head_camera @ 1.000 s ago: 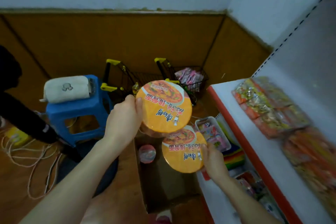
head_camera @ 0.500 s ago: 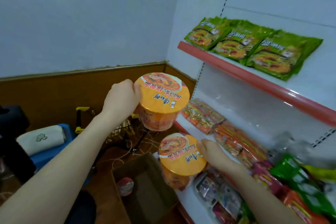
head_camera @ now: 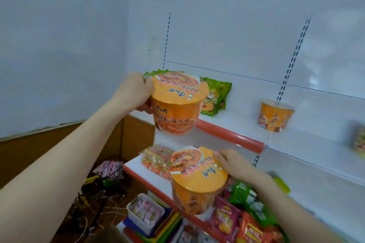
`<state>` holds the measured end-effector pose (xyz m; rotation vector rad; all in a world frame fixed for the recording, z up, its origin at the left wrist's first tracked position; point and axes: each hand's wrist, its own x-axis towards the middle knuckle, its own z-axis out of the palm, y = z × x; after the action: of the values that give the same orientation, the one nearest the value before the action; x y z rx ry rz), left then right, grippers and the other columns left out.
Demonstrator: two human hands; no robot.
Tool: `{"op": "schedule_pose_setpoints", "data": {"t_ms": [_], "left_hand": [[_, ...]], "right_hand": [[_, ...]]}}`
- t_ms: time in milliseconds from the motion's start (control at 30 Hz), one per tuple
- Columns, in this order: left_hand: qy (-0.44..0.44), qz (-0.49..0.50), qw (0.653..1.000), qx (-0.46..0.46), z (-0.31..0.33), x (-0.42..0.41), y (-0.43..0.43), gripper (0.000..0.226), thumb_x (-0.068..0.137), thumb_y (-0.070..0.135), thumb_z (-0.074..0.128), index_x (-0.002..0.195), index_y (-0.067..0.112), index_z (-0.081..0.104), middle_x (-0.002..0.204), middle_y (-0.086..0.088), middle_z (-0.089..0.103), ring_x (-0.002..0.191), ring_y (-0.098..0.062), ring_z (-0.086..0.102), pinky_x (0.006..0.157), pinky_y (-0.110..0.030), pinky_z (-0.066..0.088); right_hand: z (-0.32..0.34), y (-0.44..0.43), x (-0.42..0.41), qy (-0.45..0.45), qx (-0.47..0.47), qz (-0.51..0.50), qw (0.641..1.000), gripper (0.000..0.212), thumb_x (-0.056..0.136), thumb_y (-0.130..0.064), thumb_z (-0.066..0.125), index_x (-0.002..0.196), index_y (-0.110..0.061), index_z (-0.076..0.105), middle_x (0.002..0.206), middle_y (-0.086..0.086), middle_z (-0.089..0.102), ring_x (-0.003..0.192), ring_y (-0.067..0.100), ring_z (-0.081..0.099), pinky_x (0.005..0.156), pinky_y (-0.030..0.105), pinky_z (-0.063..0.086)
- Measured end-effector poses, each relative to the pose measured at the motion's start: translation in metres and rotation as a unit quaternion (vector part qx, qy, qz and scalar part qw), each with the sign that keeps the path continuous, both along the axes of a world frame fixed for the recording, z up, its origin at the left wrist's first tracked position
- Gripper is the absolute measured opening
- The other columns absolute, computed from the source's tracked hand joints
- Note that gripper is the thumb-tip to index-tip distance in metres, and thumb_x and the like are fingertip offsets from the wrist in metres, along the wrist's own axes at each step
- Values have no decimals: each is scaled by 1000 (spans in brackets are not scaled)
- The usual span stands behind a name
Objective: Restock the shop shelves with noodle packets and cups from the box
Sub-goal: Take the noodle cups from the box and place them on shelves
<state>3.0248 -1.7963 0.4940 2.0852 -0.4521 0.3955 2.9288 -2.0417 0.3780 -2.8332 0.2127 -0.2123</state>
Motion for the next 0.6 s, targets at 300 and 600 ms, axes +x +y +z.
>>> {"op": "schedule_pose_setpoints", "data": {"t_ms": [300, 600], "left_hand": [[-6, -122, 992, -36, 72, -47, -154, 28, 94, 11, 34, 80, -4, 53, 59, -22, 65, 37, -20, 61, 43, -29, 54], [6, -215, 974, -69, 119, -51, -285, 25, 86, 7, 34, 71, -3, 51, 41, -11, 62, 41, -20, 64, 50, -29, 55]], "right_hand": [[76, -118, -82, -50, 148, -52, 986, 32, 99, -23, 31, 74, -6, 40, 55, 13, 55, 38, 16, 60, 35, 20, 42], [137, -228, -122, -107, 193, -155, 963, 38, 98, -15, 31, 71, 2, 51, 48, 13, 60, 34, 13, 57, 35, 17, 44]]}}
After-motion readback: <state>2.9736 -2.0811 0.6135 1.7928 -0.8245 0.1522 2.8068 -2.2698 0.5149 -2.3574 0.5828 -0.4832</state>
